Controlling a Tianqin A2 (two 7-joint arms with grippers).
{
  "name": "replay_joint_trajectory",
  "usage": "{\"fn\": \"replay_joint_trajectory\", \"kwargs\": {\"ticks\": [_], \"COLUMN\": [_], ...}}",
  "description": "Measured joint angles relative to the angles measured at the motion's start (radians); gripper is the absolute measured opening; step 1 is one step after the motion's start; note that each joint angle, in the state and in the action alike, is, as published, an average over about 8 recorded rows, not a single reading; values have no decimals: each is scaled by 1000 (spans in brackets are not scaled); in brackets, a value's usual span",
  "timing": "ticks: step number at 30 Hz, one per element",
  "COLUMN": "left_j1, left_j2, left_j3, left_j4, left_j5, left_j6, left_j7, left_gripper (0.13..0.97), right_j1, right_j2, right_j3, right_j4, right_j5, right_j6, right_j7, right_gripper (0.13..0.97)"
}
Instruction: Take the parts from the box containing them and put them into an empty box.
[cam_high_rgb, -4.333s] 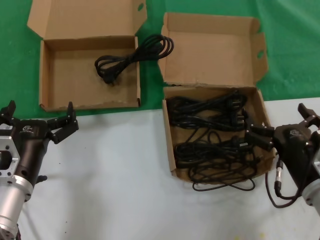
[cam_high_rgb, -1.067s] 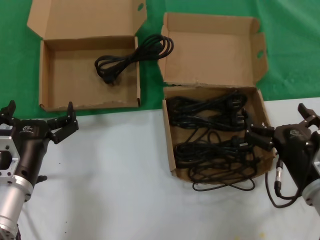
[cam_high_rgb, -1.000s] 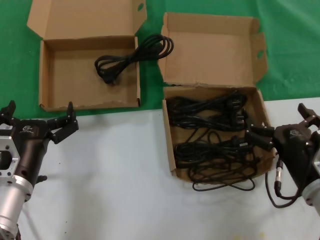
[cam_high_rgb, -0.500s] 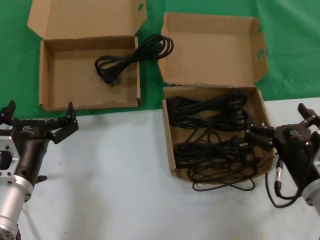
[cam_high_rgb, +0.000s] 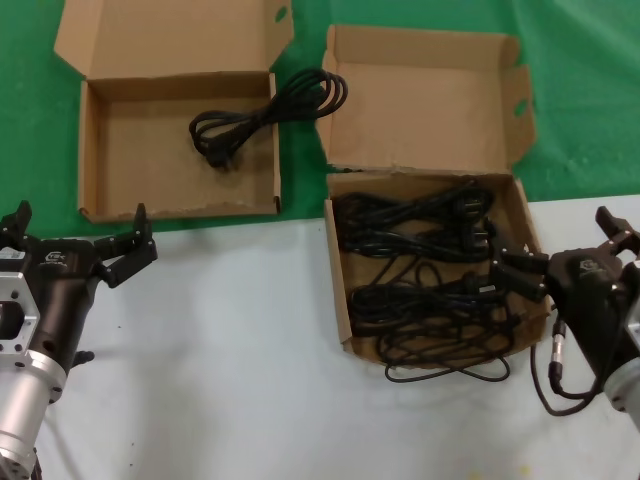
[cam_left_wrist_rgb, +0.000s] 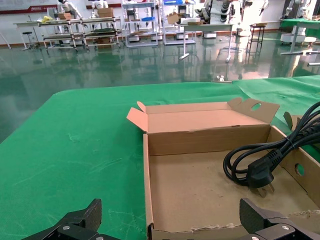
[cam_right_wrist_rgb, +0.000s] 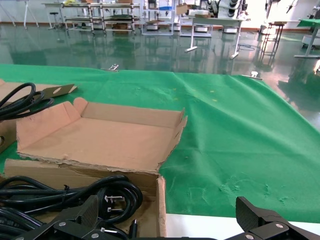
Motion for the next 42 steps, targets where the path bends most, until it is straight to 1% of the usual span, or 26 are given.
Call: {"fn": "replay_joint_trajectory", "kwargs": {"ticks": [42], "left_j1": [0], "left_j2": [0], "left_j3": [0], "left_j4": [0], "left_j5": [0], "left_j6": [0], "left_j7": [0], "left_gripper": [966], "right_j1": [0], "right_j2": [0], "right_j3": [0], "right_j4": [0], "right_j5": [0], "right_j6": [0], "right_j7": [0], "right_gripper": [966]}}
